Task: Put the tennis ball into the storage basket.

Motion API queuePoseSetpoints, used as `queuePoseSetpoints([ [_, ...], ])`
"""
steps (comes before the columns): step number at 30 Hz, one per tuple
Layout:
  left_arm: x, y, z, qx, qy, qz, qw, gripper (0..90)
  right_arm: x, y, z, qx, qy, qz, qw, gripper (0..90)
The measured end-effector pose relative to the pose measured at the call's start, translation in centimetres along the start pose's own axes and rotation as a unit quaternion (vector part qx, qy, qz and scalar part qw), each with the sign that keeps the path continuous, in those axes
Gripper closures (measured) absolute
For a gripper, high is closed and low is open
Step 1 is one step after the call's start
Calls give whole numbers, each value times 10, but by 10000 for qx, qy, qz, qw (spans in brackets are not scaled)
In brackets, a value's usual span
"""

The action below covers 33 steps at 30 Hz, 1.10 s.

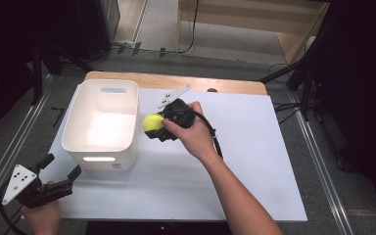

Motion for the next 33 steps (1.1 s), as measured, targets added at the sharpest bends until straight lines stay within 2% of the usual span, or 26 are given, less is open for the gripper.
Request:
queuePoseSetpoints([
  [33,1,0,0,1,-21,-1,10000,28,19,44,-13,-381,266,59,9989,241],
])
Point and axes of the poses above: each handheld gripper's, and its own axes: x roughly forward along the jaws, y roughly out of its top, z roughly to its right, the point moved 1 cm from there along x, roughly forward along the jaws, and after that the axes turned 12 degrees about y, right-handed, at the moved point
